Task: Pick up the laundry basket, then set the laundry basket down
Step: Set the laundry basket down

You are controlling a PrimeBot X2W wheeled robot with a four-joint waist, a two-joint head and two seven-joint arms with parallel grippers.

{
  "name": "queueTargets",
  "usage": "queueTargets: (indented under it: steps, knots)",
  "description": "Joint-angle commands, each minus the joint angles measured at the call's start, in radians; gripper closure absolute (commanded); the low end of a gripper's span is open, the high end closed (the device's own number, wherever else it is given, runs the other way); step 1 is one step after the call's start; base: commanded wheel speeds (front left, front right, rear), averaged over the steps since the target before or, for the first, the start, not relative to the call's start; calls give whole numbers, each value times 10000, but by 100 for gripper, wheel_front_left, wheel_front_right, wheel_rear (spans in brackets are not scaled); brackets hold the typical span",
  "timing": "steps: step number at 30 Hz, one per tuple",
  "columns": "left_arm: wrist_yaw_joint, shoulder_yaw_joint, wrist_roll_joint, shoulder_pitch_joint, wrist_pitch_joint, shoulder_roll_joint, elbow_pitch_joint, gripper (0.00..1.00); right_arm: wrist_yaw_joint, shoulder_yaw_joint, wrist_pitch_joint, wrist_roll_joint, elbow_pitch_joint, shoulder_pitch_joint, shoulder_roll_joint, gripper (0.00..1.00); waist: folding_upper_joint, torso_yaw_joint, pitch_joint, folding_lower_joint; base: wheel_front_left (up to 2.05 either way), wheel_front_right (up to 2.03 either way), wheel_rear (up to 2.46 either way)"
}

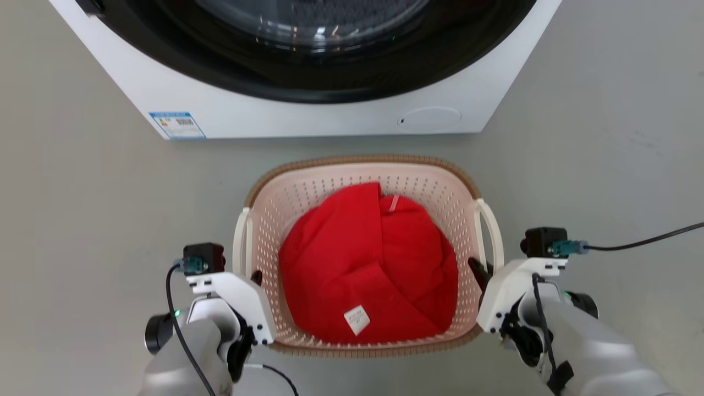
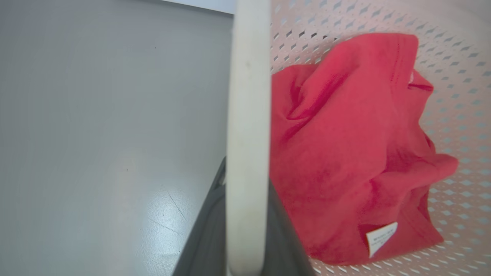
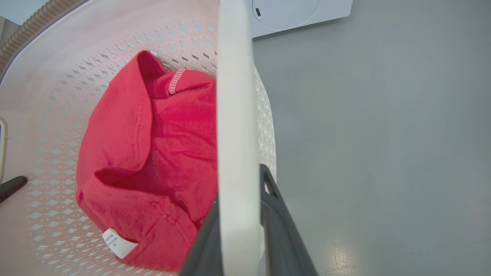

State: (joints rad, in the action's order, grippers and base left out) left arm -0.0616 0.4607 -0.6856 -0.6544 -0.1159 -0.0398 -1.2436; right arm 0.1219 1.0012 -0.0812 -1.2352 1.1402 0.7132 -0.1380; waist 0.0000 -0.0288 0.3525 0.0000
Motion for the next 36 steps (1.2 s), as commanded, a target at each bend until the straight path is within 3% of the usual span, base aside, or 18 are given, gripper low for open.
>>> queueTargets:
  steps: [1, 36]
  knots:
    - [30, -129, 139, -479, -225, -462, 78, 100, 88, 99, -222, -164, -163, 128, -90, 100, 0, 37, 311, 0, 0, 0, 0]
    - [103, 157, 225, -3006, -859, -649, -278, 100, 88, 681, -820, -361, -152, 2428, -162, 100, 0, 228, 3549, 0, 0, 0, 0]
